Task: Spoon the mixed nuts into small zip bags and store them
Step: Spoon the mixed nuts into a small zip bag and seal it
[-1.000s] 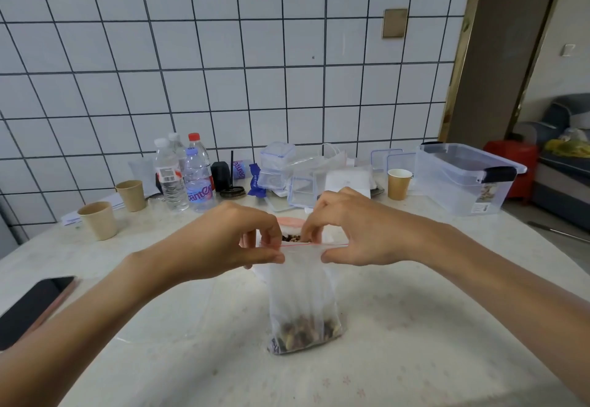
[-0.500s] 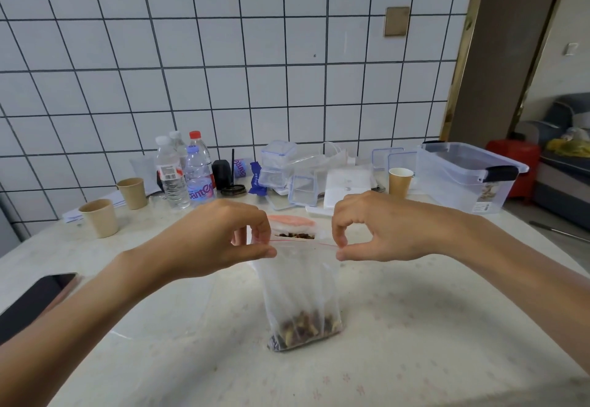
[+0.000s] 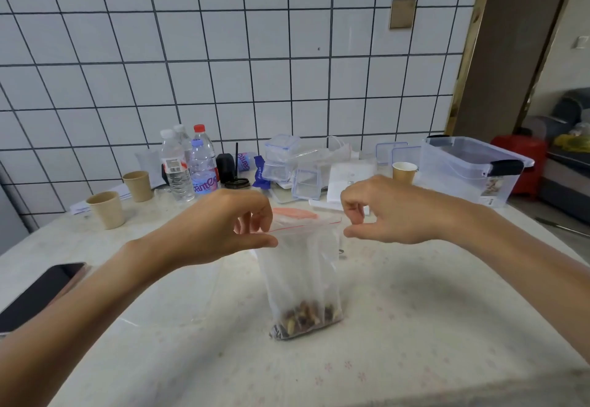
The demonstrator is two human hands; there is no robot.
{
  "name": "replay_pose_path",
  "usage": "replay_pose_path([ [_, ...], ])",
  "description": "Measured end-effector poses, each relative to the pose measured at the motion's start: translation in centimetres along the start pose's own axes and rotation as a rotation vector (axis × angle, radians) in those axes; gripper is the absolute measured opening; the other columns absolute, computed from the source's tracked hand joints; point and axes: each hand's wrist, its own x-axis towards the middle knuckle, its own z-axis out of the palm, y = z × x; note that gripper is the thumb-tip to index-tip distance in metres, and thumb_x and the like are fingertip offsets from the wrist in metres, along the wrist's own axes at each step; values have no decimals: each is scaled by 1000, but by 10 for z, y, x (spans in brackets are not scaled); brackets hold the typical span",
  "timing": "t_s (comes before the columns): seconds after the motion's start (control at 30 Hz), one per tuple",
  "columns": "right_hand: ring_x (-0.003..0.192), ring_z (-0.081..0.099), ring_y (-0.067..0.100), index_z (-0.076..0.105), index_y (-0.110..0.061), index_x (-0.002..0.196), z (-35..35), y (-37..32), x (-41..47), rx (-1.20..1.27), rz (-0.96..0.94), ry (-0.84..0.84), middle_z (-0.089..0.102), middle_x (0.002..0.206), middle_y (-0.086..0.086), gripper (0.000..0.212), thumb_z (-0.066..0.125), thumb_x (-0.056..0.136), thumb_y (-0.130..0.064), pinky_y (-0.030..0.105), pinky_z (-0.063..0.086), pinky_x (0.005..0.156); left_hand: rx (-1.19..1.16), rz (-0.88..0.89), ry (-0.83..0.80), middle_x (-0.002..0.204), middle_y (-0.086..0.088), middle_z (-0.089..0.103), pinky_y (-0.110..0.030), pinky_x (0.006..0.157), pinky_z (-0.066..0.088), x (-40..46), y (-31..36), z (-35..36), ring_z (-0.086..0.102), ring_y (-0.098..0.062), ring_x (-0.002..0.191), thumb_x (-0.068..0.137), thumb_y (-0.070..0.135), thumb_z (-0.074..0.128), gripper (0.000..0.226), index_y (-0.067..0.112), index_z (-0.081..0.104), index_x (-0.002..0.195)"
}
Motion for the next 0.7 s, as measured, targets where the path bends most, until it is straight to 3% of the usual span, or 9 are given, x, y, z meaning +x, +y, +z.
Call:
replay_pose_path([
  [0.07,89,62,14,55,-26,76,4,6,-1,70,28,36,63,86,-12,27,76,90,-36,44,55,81,-38,-7,9,88,18,61,-17,64,54,-4,-4,4,66,-7,81,80,59,76,30,34,62,91],
  [0.17,90,62,3,60,-28,81,17,16,-4,139,50,82,66,86,-14,22,78,87,-39,31,55,79,-105,-55,81,104,22,58,-18,67,56,-16,-8,15,67,-10,88,76,70,77,45,38,59,101],
  [0.3,87,65,2,62,-26,96,47,21,-7,375,103,163,69,92,-11,27,84,84,-35,26,56,79,-207,-263,199,113,24,56,-19,71,56,-34,-9,42,64,-6,97,60,82,77,79,39,51,121],
  [0.4,88,67,4,61,-25,105,75,21,-7,522,153,178,70,99,-8,38,87,80,-36,27,57,79,-353,-427,156,124,22,58,-25,81,60,-45,-9,63,63,1,105,58,81,78,92,36,50,133],
  [0.47,92,69,5,61,-25,112,92,20,-7,604,169,135,69,104,-6,44,87,79,-37,28,58,82,-486,-455,63,126,20,65,-33,89,60,-50,-9,77,65,1,111,66,74,79,81,37,56,134],
  [0.6,103,70,9,64,-21,121,117,16,-2,792,130,33,72,111,-4,45,86,83,-32,27,57,87,-704,-424,-18,121,13,75,-30,96,56,-53,-1,108,69,-8,115,96,42,69,32,27,72,124],
  [0.7,111,69,7,66,-23,123,132,12,0,912,118,-14,75,117,-8,42,84,85,-29,24,55,92,-802,-483,-12,112,2,78,-40,95,59,-48,4,121,73,-18,108,102,40,52,35,18,76,116],
])
